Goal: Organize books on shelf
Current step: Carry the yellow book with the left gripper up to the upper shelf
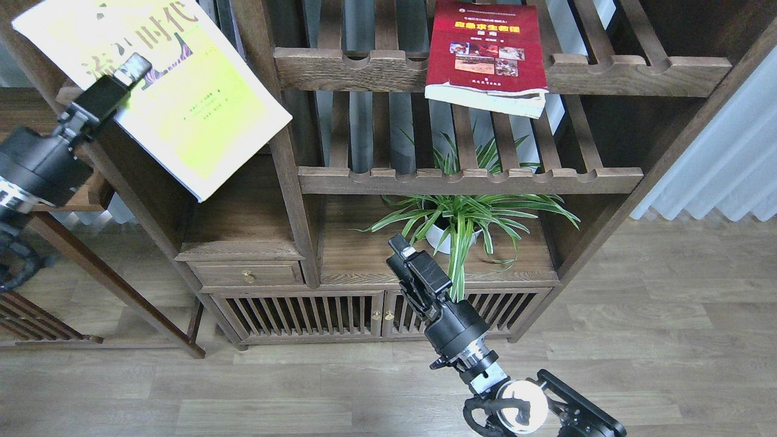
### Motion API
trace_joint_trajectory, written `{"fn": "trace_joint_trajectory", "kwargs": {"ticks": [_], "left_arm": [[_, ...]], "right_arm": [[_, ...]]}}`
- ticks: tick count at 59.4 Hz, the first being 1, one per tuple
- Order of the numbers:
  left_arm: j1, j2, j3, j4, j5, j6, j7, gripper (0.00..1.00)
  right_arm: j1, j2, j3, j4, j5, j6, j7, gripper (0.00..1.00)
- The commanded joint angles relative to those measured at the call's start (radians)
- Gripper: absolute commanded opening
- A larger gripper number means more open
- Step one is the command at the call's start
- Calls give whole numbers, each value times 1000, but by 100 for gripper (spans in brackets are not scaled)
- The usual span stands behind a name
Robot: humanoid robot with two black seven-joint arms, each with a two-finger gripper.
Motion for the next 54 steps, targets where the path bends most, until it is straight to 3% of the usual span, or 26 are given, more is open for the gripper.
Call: {"fn": "trace_joint_trajectory", "kwargs": {"ticks": [1,18,46,51,54], "left_arm": [[-30,-5,-1,0,0,0,-1,0],[-157,-14,-9,0,-3,0,1,0],[-200,12,-118,17,2,0,15,1],[-202,14,-115,29,5,0,37,1],[-202,11,-115,32,5,0,73,0]], "right_arm": [[0,0,-3,0,0,0,0,76],[0,0,-4,0,-1,0,0,76],[8,0,-6,0,-1,0,-3,76],[9,0,-6,0,-1,0,-3,76],[11,0,-6,2,-1,0,-3,76]]}}
